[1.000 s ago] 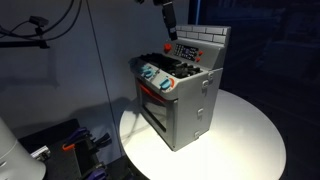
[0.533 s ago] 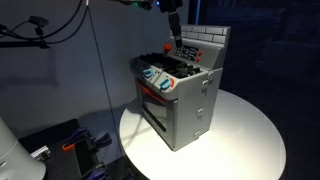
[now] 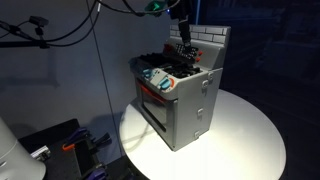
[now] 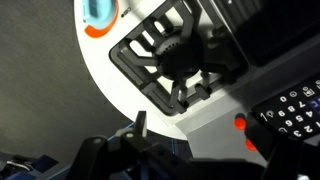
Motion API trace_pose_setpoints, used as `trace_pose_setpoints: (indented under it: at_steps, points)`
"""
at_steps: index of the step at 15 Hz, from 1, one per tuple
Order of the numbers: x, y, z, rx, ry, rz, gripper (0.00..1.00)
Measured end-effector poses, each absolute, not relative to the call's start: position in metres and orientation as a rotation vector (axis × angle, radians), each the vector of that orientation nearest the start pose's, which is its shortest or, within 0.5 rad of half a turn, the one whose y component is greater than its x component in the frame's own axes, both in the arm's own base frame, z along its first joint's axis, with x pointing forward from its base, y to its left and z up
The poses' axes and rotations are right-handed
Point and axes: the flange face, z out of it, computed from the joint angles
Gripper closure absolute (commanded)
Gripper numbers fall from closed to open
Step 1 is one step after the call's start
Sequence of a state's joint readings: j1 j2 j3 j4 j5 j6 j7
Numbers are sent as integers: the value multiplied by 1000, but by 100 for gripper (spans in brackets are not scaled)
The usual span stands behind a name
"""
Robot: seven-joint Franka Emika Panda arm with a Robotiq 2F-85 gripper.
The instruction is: Press the top button on the right.
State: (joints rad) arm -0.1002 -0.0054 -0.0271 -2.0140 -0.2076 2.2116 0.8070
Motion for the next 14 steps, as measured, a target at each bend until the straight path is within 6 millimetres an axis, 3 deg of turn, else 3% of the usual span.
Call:
trace_pose_setpoints:
  at_steps: [14]
  points:
    - [596,-97,463,-2942,1328,-396,0]
